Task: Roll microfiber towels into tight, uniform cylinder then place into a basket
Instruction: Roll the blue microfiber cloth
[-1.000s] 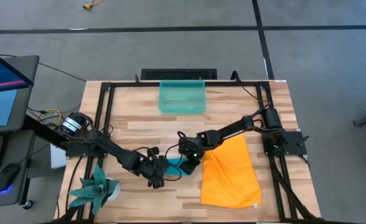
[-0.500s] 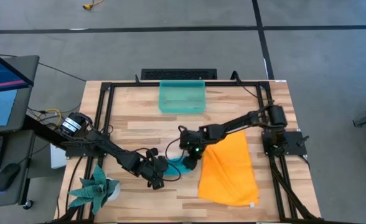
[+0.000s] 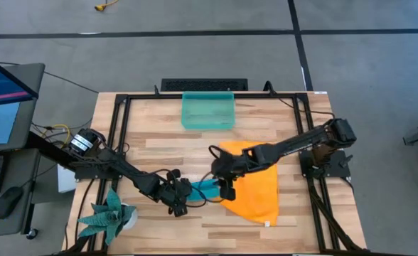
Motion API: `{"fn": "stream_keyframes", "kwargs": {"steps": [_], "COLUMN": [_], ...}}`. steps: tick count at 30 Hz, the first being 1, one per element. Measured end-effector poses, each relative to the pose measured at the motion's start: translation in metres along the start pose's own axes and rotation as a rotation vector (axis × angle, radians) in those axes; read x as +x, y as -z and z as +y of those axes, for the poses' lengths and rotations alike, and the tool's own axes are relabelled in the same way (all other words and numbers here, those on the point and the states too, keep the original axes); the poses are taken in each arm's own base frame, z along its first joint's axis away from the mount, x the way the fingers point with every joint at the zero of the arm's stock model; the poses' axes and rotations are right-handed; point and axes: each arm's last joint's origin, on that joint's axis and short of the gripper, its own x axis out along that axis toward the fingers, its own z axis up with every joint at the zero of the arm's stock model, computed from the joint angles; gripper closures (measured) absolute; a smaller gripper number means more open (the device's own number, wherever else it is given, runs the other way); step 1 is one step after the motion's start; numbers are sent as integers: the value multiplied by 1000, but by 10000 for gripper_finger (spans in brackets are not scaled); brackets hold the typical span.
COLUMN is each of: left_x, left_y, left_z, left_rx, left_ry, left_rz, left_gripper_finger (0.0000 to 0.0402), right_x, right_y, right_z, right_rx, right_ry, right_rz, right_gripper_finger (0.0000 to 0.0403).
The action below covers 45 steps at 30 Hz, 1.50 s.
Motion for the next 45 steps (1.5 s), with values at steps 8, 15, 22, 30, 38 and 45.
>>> {"fn": "stream_keyframes", "kwargs": {"steps": [8, 15, 22, 30, 38, 45], "left_x": [0, 0, 0, 0, 0, 0], "left_y": [0, 0, 0, -1, -1, -1], "left_z": [0, 0, 0, 0, 0, 0], "left_rx": [-1, 2, 3, 4, 1, -1], "left_ry": [1, 1, 1, 2, 1, 2], "left_rz": [-2, -3, -3, -4, -5, -5], "left_gripper_finger": [381, 381, 381, 381, 381, 381], "right_x": [-13, -49, -96, -93, -81, -91], "right_y": [34, 29, 33, 63, 89, 82], "right_z": [-13, -26, -40, -43, -39, -5], "right_rx": [31, 108, 223, 333, 352, -5], "right_ry": [420, 410, 361, 44, -163, -370], "right_rz": [275, 242, -33, -528, -806, -1035], "right_gripper_finger": [269, 280, 293, 296, 296, 296]}}
